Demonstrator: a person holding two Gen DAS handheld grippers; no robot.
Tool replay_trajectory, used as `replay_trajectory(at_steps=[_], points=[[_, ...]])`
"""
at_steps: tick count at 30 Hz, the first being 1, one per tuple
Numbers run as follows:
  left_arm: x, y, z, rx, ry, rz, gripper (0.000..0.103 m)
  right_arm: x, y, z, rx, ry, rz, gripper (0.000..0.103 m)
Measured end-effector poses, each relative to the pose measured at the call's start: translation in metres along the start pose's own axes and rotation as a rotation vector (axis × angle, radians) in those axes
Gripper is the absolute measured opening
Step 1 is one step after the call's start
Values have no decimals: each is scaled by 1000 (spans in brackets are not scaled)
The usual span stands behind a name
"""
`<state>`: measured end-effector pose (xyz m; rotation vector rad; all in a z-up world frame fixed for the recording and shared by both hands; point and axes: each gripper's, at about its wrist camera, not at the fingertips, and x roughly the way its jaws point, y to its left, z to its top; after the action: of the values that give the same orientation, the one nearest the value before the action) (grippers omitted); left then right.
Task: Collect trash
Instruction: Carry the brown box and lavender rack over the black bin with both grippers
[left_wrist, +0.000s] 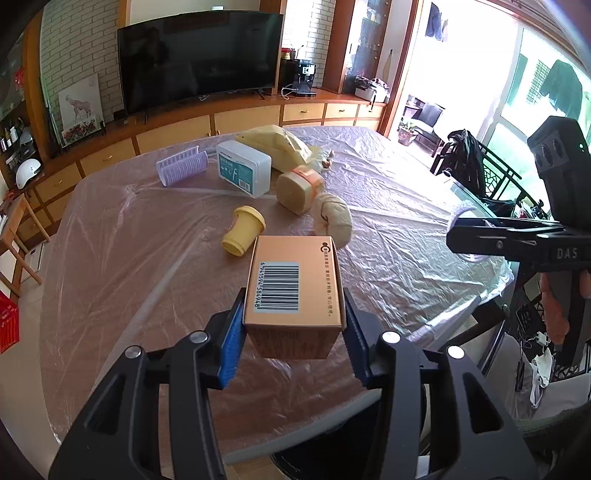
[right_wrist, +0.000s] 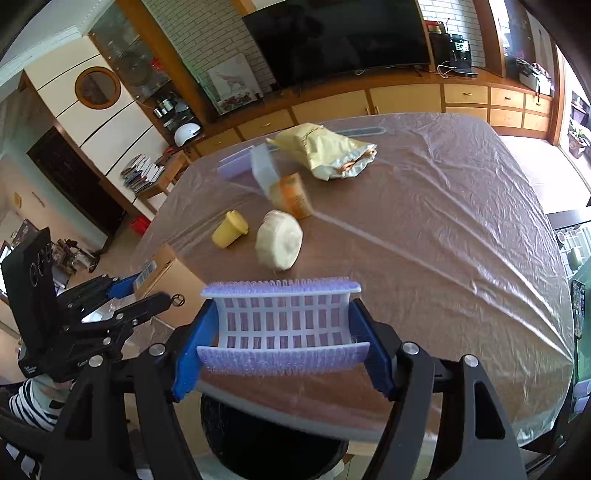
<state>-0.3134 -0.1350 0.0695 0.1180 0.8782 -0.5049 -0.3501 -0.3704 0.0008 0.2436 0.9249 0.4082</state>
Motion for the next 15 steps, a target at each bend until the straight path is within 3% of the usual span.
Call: replay_trajectory(at_steps=[15], points=[[-27,-32,-39,41,23,-44,49,-20,25,-47,-88,61,57,70]])
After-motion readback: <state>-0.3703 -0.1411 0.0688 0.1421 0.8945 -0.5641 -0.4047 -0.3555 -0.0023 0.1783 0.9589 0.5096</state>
